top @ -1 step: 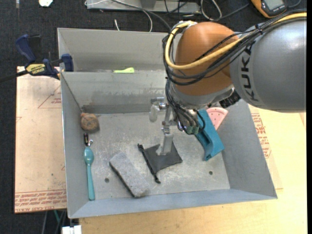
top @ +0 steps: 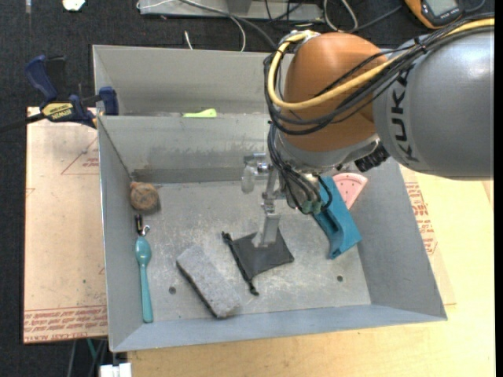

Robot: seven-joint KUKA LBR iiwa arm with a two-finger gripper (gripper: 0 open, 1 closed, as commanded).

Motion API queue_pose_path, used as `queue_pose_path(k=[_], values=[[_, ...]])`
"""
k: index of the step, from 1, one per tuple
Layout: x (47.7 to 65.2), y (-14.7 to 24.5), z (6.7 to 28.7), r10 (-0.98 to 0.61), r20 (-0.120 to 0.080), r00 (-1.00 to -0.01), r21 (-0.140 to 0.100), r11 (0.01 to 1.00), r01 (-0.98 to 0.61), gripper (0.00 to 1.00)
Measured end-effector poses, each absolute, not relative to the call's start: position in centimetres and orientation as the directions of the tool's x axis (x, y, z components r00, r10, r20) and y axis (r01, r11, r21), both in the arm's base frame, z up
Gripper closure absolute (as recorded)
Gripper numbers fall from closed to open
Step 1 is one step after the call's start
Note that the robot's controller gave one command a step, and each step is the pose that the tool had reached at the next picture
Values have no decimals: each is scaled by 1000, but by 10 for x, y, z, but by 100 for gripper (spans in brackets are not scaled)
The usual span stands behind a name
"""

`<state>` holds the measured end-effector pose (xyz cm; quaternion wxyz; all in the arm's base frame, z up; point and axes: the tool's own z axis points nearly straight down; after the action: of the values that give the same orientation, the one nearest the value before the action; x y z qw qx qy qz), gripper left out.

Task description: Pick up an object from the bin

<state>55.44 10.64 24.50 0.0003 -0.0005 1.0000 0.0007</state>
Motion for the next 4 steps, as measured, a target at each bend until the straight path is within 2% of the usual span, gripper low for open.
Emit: queue_pose_path(k=[1,2,3,4], values=[[530,98,187,-67,-3,-998,2,998,-67,0],[532,85,120,-106,-13,-994,3,994,-106,0],[541,51,68,-117,-6,-993,3,993,-117,0],[538,48,71,-42,-6,-999,6,999,-42,100]])
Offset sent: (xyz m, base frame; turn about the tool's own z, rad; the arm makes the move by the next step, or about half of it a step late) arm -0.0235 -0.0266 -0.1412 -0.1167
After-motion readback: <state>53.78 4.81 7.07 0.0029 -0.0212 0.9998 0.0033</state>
